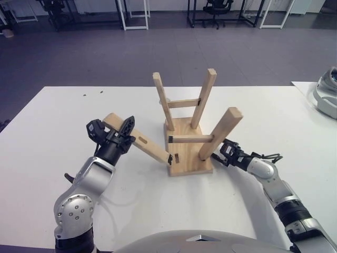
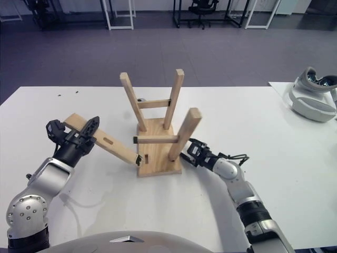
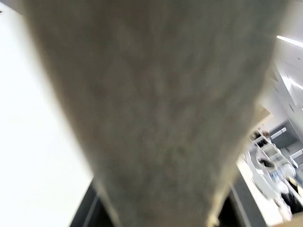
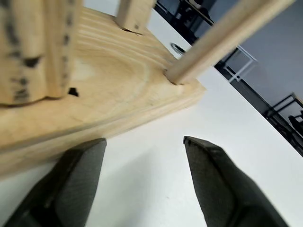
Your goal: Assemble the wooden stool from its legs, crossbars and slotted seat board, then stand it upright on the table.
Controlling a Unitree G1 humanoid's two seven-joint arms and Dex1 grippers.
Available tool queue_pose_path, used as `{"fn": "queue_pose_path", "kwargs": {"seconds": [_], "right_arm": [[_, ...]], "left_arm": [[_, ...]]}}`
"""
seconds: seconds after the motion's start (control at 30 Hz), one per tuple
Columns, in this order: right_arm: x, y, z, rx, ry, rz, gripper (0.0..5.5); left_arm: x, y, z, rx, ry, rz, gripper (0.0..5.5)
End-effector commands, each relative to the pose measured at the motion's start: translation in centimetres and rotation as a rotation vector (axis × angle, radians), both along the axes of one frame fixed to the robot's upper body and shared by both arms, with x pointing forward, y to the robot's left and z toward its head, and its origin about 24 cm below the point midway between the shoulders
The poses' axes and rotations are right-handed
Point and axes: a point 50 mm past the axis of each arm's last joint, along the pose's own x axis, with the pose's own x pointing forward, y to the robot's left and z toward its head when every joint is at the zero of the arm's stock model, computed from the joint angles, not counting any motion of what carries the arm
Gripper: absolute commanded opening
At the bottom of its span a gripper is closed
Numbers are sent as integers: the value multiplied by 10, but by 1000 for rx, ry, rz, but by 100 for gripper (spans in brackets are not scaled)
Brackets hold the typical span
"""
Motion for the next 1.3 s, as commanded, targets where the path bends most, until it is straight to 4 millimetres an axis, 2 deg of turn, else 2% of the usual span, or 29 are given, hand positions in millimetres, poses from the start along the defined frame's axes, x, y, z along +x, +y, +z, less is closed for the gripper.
{"fn": "queue_pose_path", "kwargs": {"seconds": [0.03, 0.2, 0.3, 0.47, 0.53, 0.7, 1.0, 1.13, 1.17, 1.3], "right_arm": [[-9, 16, -4, 20, 28, 92, 307], [-6, 29, 0, 42, 8, 127, 307], [-3, 24, 1, 32, 0, 104, 307], [2, 15, 5, 25, -19, 59, 307], [3, 14, 5, 23, -24, 53, 307], [5, 16, 11, 28, -45, 44, 307], [4, 24, 16, 39, -59, 24, 307], [6, 26, 19, 49, -69, 1, 307], [6, 26, 19, 51, -71, -6, 307], [7, 25, 20, 58, -72, -37, 307]], "left_arm": [[3, 9, 4, -9, -20, 127, 102], [11, 2, -8, 45, 8, 139, 102], [7, 7, -17, 152, 50, 123, 102], [12, 26, -5, 294, 29, 103, 102], [14, 26, -8, 333, 46, 82, 102], [14, -1, -21, 459, 99, -57, 102], [17, -17, -26, 661, 131, -132, 102], [9, -25, -46, 751, 201, -235, 103], [6, -27, -50, 748, 209, -260, 142], [4, -37, -48, 727, 147, -319, 208]]}}
